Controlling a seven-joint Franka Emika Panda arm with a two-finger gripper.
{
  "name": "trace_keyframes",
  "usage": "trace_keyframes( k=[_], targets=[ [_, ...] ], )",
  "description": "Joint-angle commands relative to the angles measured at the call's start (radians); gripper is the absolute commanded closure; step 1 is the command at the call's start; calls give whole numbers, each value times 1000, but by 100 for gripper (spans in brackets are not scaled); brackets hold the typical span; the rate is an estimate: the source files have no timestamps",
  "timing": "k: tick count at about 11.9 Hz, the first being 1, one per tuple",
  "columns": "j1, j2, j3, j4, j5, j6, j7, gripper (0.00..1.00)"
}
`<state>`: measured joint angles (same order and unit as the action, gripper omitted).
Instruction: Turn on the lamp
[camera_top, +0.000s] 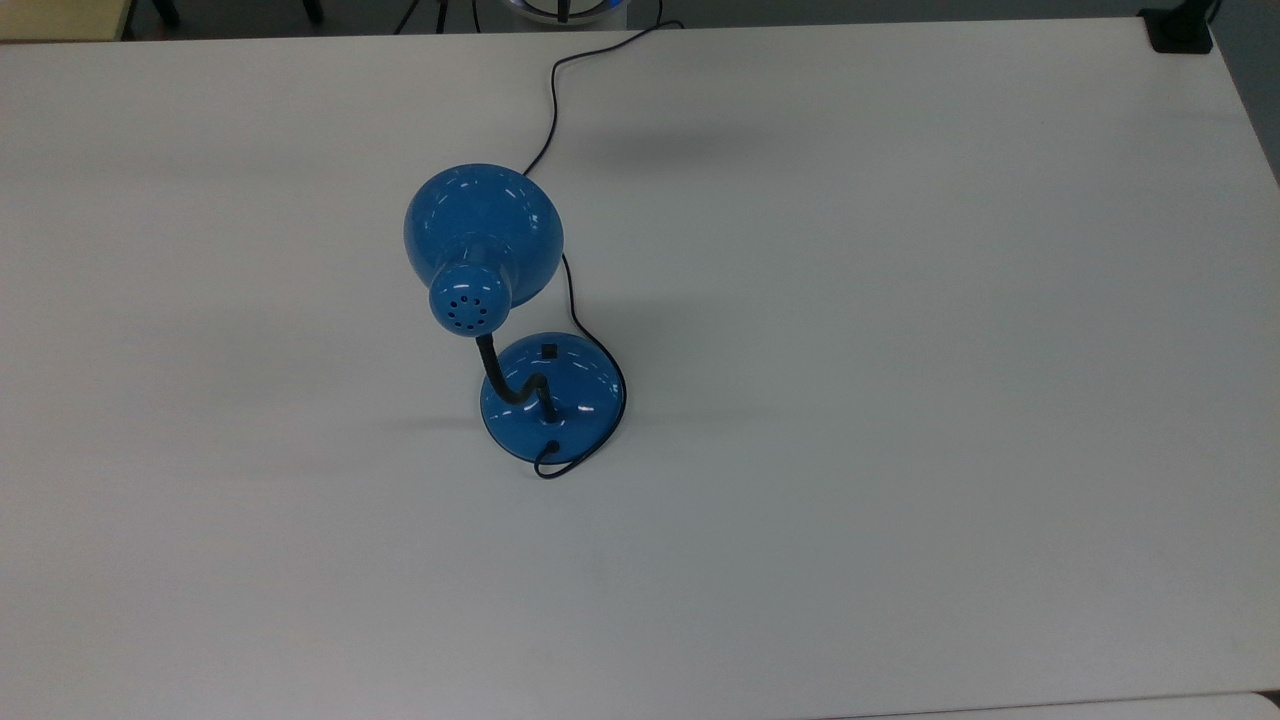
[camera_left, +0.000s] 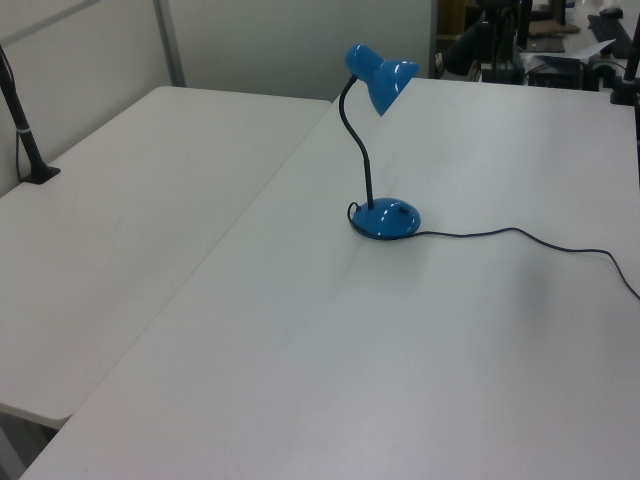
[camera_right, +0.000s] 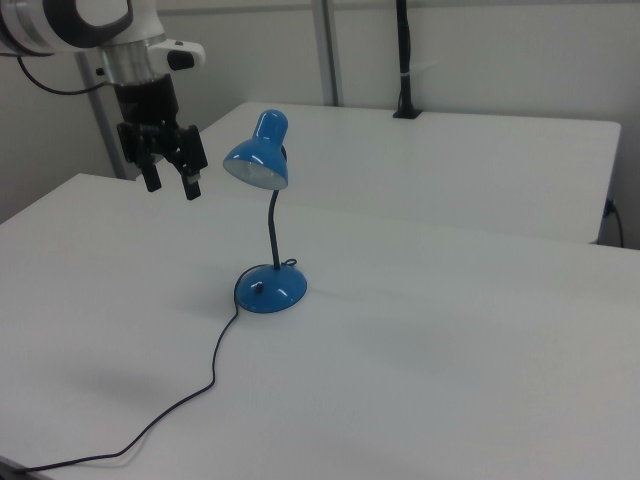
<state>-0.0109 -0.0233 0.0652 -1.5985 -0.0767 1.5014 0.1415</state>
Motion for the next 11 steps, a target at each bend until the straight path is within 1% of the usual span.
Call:
trace_keyframes(
  k=[1, 2, 3, 4, 5, 6, 9, 11],
  targets=[
    [6, -6, -1, -12, 8, 11, -63, 68],
    [8, -6, -1, -15, 11, 25, -65, 86],
    [9, -6, 1, -24, 11, 32, -65, 92],
    [12, -9, 1, -30, 11, 52, -65, 96],
    [31, -7, 1, -47, 3, 63, -66, 96],
    [34, -9, 1, -69, 3, 119, -66, 97],
    [46, -62, 1, -260, 0, 297, -66, 99],
    [46, -60, 1, -358, 0, 428, -65, 99]
  ],
)
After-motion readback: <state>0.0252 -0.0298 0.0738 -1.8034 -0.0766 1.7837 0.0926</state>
